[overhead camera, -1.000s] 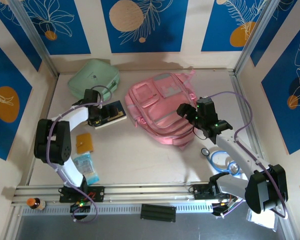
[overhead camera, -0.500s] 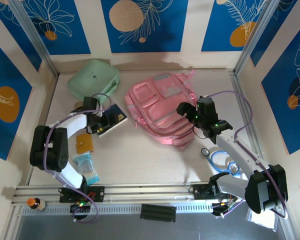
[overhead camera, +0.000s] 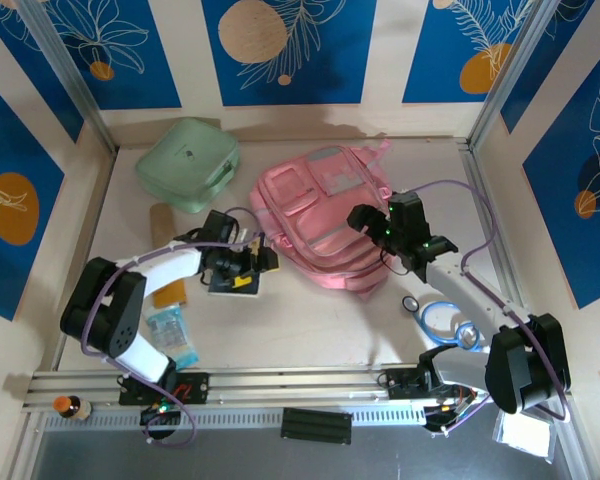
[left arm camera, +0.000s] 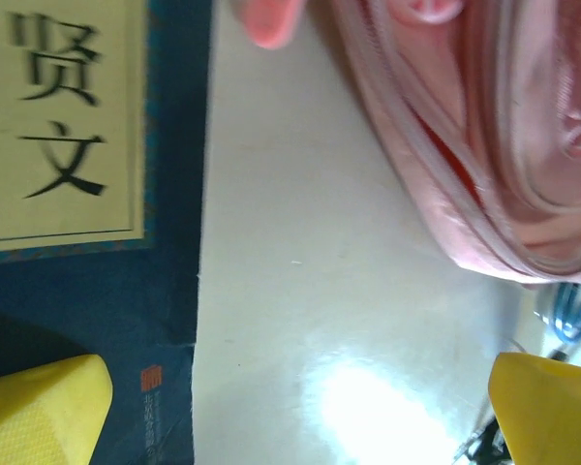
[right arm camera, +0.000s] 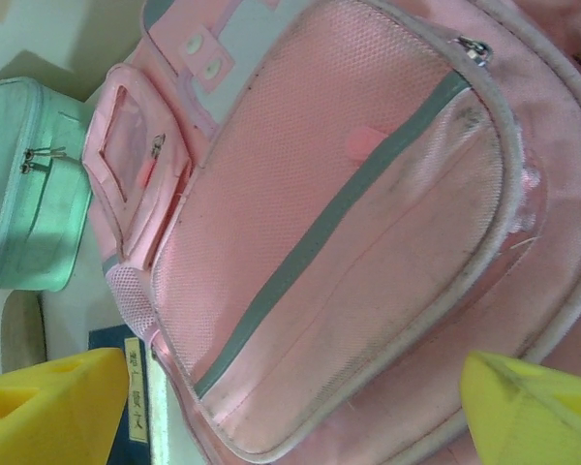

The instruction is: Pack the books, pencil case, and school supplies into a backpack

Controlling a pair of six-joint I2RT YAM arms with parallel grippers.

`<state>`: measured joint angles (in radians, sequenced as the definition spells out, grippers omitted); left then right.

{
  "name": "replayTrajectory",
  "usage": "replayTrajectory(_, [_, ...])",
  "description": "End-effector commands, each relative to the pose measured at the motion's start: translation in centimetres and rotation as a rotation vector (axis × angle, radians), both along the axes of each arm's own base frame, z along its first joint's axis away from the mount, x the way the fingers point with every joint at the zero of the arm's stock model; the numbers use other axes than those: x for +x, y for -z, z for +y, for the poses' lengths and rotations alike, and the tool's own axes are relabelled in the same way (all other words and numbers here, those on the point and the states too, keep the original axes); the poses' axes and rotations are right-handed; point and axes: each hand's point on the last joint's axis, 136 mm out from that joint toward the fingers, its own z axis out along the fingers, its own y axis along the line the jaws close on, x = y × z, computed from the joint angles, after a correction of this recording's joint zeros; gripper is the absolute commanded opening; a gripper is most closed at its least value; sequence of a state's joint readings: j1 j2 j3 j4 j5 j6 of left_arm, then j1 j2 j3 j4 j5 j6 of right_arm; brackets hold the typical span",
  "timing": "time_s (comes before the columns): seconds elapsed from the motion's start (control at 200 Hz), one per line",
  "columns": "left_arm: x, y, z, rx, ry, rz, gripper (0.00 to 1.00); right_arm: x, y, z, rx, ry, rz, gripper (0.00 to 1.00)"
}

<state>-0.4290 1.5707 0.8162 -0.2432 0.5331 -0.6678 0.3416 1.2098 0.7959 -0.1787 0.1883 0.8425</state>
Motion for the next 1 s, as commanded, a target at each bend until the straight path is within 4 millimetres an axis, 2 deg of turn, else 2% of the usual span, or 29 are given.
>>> replayTrajectory(0.0, [0.4, -2.0, -1.9, -0.117, 0.010, -0.005, 1.00, 0.5, -1.6, 1.4, 0.033, -0.045, -0.030, 0.88])
replayTrajectory(0.075, [1.3, -3.9, -1.0, -0.094, 0.006, -0.060, 1.00, 0.4, -1.9, 2.9, 0.032, -0.120, -0.038, 0.86])
replayTrajectory(0.185, [2.4, -5.2, 2.4, -0.018, -0.045, -0.113, 1.00, -0.2, -1.7, 6.0, 0.000, -0.246, -0.022, 0.86])
replayTrajectory(0.33, [3.2, -4.8, 7.9, 0.097, -0.149, -0.121, 1.00, -1.0, -0.2, 11.1, -0.062, -0.404, 0.050, 0.84])
replayTrajectory(0.505, [3.5, -3.3, 11.4, 0.192, -0.204, -0.118, 1.00, -2.8, 2.5, 18.1, -0.109, -0.587, 0.168, 0.77])
replayTrajectory(0.57, [3.6, -2.9, 12.0, 0.203, -0.211, -0.117, 1.00, -3.6, 3.7, 20.3, -0.120, -0.631, 0.209, 0.74])
replayTrajectory(0.715, [3.5, -1.6, 12.6, 0.231, -0.213, -0.103, 1.00, -5.1, 6.5, 23.6, -0.129, -0.705, 0.297, 0.67])
replayTrajectory(0.785, [3.4, -0.9, 12.8, 0.242, -0.210, -0.091, 1.00, -5.8, 7.5, 25.0, -0.145, -0.756, 0.330, 0.61])
replayTrajectory(0.87, [3.4, -0.5, 12.8, 0.243, -0.206, -0.085, 1.00, -6.4, 8.7, 25.8, -0.186, -0.782, 0.363, 0.55])
replayTrajectory(0.995, [3.5, 0.0, 12.8, 0.243, -0.200, -0.083, 1.00, -6.1, 10.1, 25.6, -0.246, -0.759, 0.385, 0.54])
